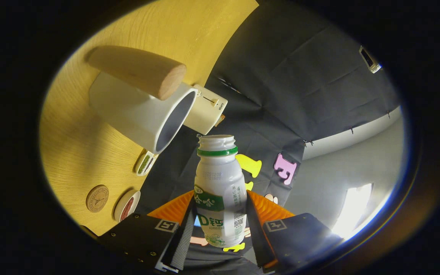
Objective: Take the bottle from table, then pour the juice into the cup, finally place the bottle on the coaster
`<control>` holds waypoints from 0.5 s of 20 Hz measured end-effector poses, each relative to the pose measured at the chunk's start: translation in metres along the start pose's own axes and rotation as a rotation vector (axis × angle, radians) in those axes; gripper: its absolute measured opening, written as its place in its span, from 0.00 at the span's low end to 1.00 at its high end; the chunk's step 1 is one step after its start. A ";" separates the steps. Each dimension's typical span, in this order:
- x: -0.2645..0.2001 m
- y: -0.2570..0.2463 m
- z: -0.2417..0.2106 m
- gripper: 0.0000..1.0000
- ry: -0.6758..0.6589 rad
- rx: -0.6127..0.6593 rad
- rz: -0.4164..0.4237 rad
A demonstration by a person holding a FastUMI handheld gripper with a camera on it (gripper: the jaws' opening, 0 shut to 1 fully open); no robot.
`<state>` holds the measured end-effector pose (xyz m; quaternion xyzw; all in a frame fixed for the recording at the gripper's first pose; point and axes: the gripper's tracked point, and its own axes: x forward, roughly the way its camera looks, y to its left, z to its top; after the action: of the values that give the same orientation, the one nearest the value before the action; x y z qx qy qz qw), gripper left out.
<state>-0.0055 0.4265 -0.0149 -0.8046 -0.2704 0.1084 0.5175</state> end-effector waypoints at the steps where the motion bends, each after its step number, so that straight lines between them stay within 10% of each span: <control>1: 0.000 0.001 -0.001 0.68 0.004 0.011 0.002; 10: -0.001 0.019 -0.012 0.68 0.059 0.306 0.072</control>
<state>0.0055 0.4106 -0.0271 -0.7282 -0.2063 0.1433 0.6376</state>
